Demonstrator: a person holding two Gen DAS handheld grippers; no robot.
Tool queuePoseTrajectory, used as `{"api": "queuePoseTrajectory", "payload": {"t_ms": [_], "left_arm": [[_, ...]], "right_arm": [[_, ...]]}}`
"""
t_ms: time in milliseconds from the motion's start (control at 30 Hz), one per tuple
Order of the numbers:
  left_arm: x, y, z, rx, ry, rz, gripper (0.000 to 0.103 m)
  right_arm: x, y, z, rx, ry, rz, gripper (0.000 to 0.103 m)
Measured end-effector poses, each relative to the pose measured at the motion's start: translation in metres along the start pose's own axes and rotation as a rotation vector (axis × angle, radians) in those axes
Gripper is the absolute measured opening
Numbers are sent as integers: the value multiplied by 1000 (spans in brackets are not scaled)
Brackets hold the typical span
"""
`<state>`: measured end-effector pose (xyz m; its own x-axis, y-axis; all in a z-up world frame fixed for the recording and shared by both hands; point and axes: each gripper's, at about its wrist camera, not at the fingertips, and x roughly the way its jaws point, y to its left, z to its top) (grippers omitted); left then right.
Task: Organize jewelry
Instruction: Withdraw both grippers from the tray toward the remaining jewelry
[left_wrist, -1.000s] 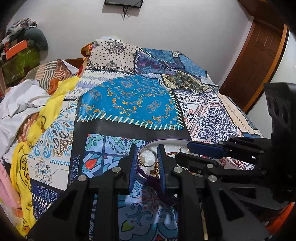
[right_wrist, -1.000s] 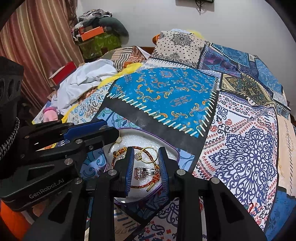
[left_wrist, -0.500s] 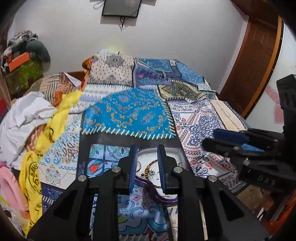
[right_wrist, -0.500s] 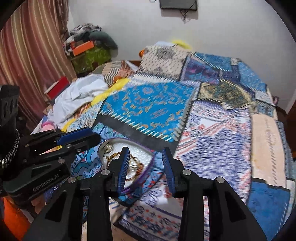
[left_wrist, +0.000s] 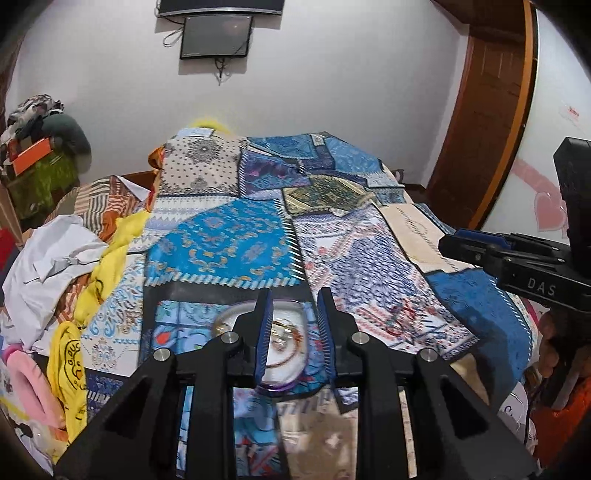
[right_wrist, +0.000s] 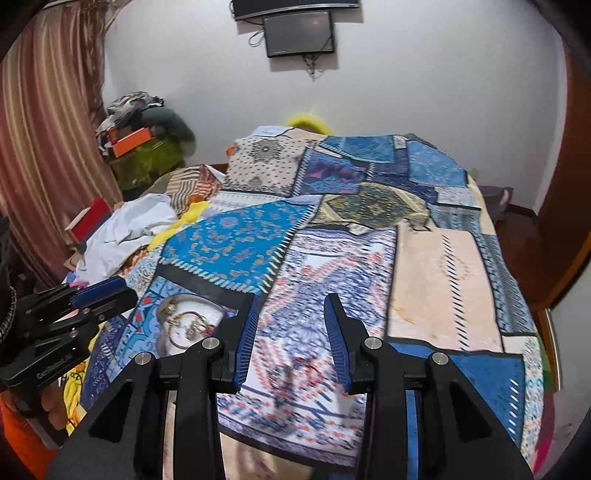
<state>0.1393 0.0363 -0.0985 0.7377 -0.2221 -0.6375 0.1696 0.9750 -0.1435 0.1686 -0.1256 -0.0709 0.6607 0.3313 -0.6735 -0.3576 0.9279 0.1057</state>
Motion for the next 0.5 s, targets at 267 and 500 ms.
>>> {"api": "queuePoseTrajectory", "payload": {"t_ms": [267, 500], "left_arm": [[27, -39, -11, 49, 79, -34, 24], [62, -63, -13, 71, 161, -71, 24]], "right_arm": [[-2, -27, -21, 32, 29, -9, 33], [-4, -53, -35, 78, 42, 3, 33]]}}
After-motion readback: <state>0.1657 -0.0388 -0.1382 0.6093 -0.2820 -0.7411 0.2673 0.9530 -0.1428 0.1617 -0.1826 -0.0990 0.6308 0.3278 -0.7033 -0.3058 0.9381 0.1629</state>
